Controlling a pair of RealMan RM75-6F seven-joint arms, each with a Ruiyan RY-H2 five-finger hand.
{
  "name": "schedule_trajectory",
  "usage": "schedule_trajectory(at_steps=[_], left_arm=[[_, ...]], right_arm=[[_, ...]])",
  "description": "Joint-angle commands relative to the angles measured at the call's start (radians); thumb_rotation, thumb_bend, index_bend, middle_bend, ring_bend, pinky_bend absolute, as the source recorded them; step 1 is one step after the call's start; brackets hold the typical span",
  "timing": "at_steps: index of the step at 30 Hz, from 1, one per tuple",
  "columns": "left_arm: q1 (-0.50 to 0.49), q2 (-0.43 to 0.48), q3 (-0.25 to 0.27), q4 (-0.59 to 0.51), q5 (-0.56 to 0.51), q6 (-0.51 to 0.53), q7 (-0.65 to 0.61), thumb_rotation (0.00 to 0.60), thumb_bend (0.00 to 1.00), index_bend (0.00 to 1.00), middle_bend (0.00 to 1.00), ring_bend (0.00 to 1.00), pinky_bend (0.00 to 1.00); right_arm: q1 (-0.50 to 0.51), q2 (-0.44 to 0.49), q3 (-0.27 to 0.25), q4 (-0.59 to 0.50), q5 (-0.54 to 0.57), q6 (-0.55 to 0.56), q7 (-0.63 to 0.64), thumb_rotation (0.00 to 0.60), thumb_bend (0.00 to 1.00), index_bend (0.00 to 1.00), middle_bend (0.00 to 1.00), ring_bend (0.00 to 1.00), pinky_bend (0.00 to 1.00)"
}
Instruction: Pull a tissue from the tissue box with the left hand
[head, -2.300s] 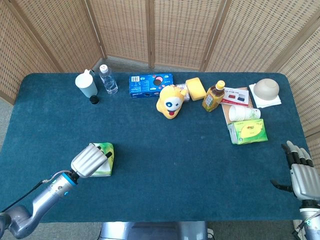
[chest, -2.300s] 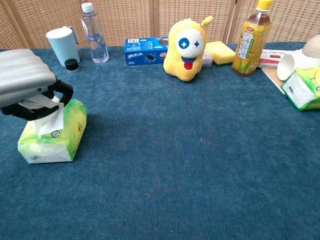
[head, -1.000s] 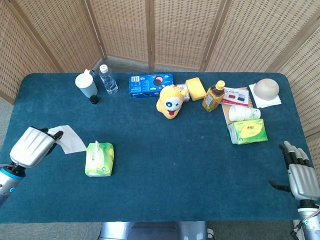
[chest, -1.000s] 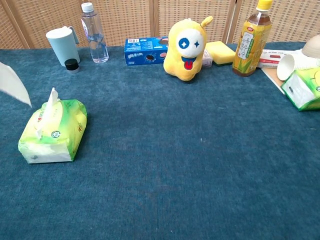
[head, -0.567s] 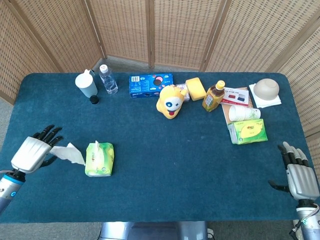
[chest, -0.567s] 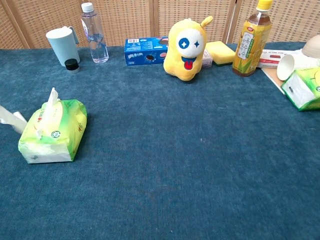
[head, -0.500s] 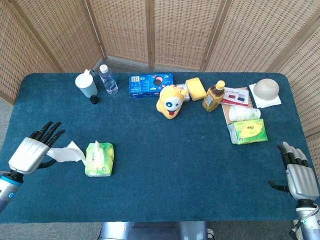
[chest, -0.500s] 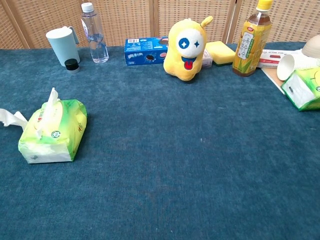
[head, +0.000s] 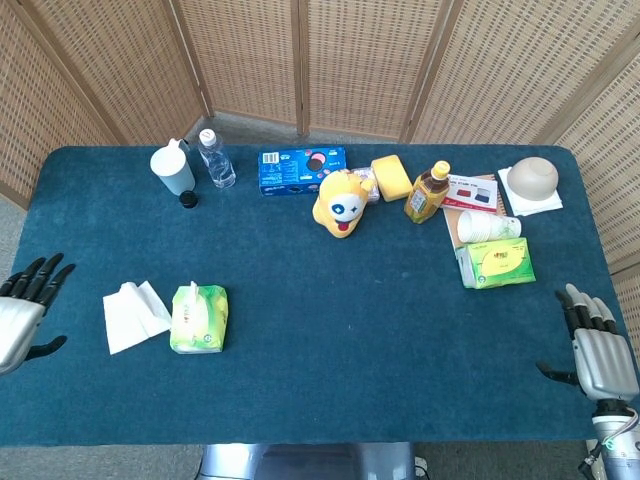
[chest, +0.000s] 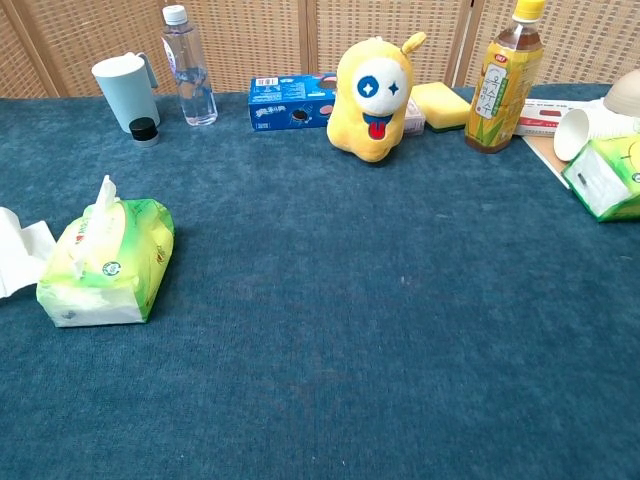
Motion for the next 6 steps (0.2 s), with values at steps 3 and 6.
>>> schedule_trajectory(at_steps=[3, 6], left_arm=[[0.043, -0.082, 0.003, 0.09, 0.008, 0.058, -0.054, 0.6, 0.0, 0.0, 0.0, 0.0, 0.15], [0.059, -0.124, -0.006, 0.14, 0.011, 0.088, -0.083, 0.6, 0.0, 0.0, 0.0, 0.0, 0.15]], right_arm=[[-0.001, 0.0, 0.001, 0.001, -0.001, 0.003, 0.0, 0.596, 0.0, 0.0, 0.0, 0.0, 0.0], [-0.001, 0.0, 0.001, 0.0, 0.0, 0.004, 0.001, 0.596, 0.0, 0.0, 0.0, 0.0, 0.0]])
